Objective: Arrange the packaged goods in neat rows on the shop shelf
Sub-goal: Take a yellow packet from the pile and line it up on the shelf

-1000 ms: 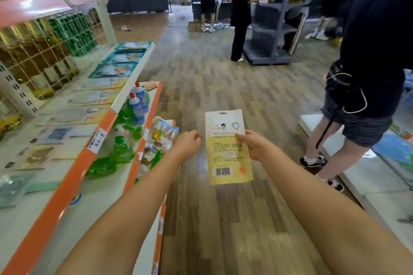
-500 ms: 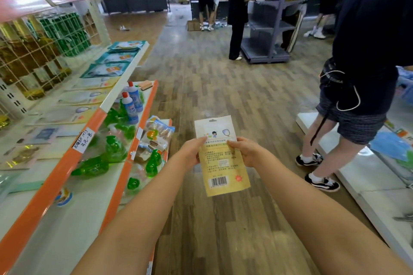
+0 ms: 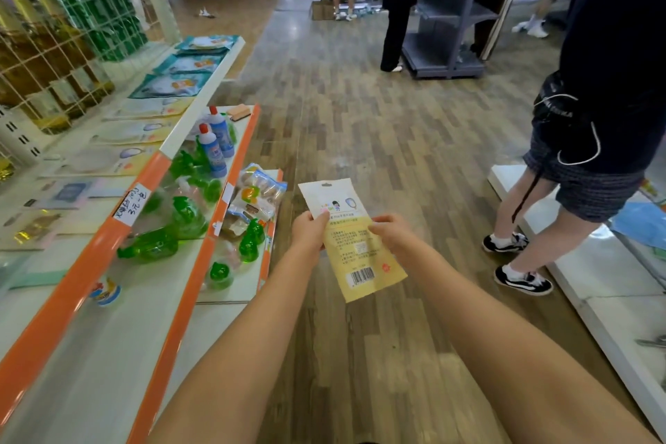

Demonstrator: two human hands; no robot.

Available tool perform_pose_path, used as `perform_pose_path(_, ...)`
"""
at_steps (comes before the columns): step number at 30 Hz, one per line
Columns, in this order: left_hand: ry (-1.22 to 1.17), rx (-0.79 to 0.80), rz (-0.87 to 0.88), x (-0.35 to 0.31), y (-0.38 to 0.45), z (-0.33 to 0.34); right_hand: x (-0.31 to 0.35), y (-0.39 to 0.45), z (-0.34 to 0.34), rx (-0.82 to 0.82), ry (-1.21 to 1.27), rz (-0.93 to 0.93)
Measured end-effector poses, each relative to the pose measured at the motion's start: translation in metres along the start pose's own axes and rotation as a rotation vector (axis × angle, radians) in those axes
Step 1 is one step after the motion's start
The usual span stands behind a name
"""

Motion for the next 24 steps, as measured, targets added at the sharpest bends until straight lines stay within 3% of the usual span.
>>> perform_pose_path(5,-0.046,-0.154,-0.01,0.013,0.006,-0.01,0.013,-0.004,0.01,-0.043,-0.317,-0.117)
perform_pose_path(12,-0.125,-0.281,-0.022,0.022,0.007,-0.021,0.004,-0.018,0.058,0.172,-0.794,-0.195)
perform_pose_path(19,-0.225,-0.238,-0.024,0.03,0.004,-0.016,0.015,-0.036,0.054,-0.116,-1.049,-0.377)
perform_pose_path(24,-0.117,-0.208,-0.037,0.028,0.002,-0.02,0.019,-0.041,0.049,-0.13,-1.057,-0.379)
Point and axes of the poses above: each hand's wrist, its own y-axis towards the middle knuckle, its own z-axis out of the palm, x = y × z, the point moved 9 cm from there along y, towards the middle knuckle, and after that the axes turned 6 degrees about x, right-handed, at the moved point
